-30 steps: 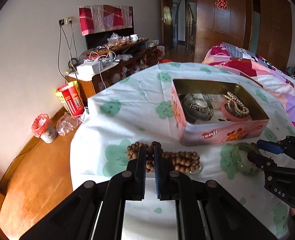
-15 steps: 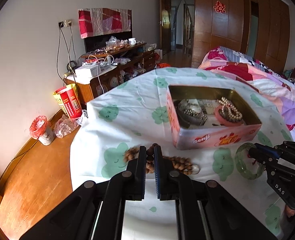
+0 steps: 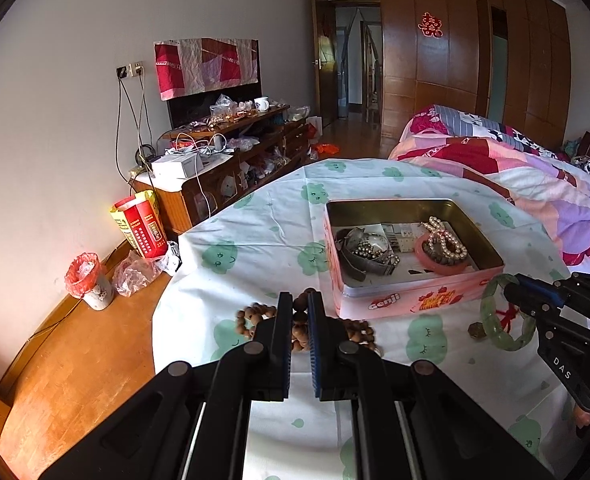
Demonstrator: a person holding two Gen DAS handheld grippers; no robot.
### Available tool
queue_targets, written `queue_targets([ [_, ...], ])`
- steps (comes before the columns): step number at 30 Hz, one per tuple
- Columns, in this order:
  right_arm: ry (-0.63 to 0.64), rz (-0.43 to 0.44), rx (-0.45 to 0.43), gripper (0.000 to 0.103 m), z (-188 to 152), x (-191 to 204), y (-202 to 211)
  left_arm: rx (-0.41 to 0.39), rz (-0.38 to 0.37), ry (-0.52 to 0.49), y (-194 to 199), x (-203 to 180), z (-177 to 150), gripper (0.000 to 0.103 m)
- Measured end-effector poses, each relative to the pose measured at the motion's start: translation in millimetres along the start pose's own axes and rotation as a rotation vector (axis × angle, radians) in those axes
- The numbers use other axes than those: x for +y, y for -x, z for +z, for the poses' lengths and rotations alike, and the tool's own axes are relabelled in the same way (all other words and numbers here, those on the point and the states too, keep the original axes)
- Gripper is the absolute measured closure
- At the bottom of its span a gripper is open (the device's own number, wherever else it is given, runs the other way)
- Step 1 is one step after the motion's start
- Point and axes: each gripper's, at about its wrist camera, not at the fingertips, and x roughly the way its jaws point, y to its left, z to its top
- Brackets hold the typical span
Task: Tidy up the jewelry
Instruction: 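Close the right gripper on the rim of the green jade bangle, then carry the bead bracelet over the tin with the left gripper while the right carries the jade bangle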
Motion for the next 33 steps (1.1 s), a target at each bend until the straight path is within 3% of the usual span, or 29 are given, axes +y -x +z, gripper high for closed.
queue_targets([
  [20,-0.017,-0.007,-0.032,0.094,5.6,-9.8,9.1,-0.005,0.005,-0.016,0.4,-4.5,3.9,0.096],
  [33,-0.028,-0.034,-0.073,0.093,22.3,-26.1,14.2,-0.06,0.014,-0.067,5.6,-16.7,37.9,0.096],
])
